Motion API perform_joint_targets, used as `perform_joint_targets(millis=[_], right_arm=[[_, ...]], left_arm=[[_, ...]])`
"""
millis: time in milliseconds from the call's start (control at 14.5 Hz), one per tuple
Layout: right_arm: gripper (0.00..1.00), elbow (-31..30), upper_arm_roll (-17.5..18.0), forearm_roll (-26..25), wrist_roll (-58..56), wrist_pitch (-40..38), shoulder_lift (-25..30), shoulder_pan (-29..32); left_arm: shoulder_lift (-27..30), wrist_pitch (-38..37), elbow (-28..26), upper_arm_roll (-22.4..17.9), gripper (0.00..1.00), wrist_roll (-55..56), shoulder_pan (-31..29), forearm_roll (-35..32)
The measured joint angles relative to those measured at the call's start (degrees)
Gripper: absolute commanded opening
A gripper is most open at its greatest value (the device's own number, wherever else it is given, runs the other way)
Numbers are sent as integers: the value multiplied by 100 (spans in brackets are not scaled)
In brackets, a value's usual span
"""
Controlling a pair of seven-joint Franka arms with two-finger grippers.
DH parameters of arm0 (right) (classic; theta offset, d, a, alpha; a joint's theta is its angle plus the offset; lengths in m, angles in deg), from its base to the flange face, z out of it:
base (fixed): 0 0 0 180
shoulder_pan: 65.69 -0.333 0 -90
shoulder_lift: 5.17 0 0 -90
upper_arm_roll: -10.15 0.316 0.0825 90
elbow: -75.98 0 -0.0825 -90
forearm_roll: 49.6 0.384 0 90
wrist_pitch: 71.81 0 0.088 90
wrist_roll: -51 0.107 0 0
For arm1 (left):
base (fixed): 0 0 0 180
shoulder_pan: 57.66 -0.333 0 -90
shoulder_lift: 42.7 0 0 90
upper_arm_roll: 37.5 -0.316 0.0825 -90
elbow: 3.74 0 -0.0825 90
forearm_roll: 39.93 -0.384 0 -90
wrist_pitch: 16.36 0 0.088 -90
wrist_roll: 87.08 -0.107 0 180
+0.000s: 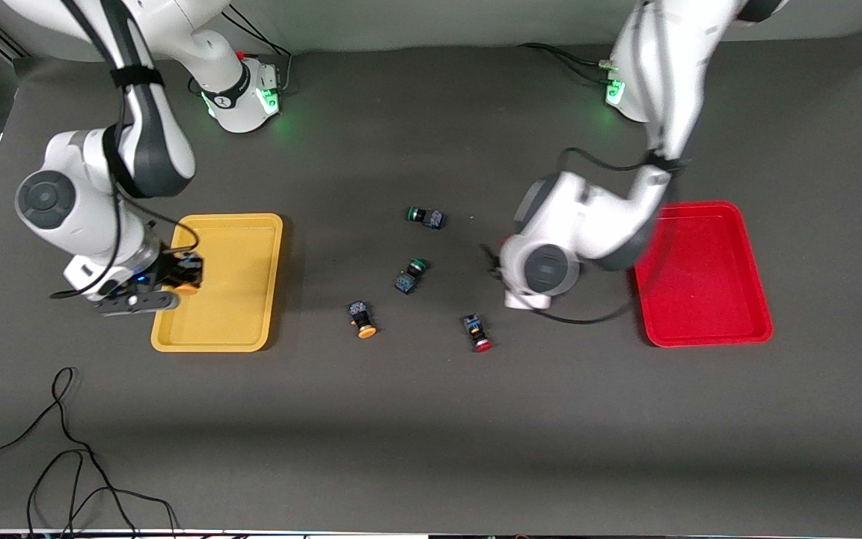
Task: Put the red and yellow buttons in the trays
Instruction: 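Set the yellow button in the yellow tray while the left gripper places red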
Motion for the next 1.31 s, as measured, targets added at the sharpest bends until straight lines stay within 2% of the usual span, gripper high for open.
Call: perform_joint_targets(millis=[138, 206, 413, 481, 550, 619, 894, 963, 1032, 1101, 1307], right_arm=[[0, -298, -40, 531, -652, 695, -330, 194], [0, -434, -43, 907, -1071, 967, -548, 302], [0, -544, -46, 1853, -2155, 1236, -1231, 629], [0, -539, -45, 2028, -2328, 1294, -1408, 670], [28, -526, -43, 2104, -2384, 1313, -1524, 671], [99, -499, -38, 2129, -2386, 1314, -1586, 659], [100, -209, -35, 2153, -2311, 1124, -1597, 642], [100, -84, -37, 2153, -2280, 914, -1578, 640], [100, 65, -57, 2153, -2248, 666, -1542, 631], [100, 234, -114, 2150, -2218, 384, -1489, 610], [100, 950, -302, 1916, -2033, -525, -1295, 578]], left_arm=[[330, -363, -238, -20, 0, -880, -630, -461], [490, -342, -525, -25, 0, -1292, -913, -662], [955, 81, -1587, -29, 0, -2222, -1522, -1016], [1133, 321, -1969, -29, 0, -2490, -1714, -1146], [1306, 619, -2353, -29, 0, -2744, -1921, -1249], [1471, 990, -2763, -31, 0, -2985, -2125, -1348], [1799, 2537, -4236, -31, 0, -3290, -2579, -1520], [1789, 2871, -4485, -30, 34, -3294, -2604, -1523], [1774, 3073, -4665, -27, 80, -3294, -2613, -1523], [1768, 3152, -4755, -25, 97, -3295, -2622, -1523], [1798, 3083, -4735, -23, 98, -3294, -2647, -1524]])
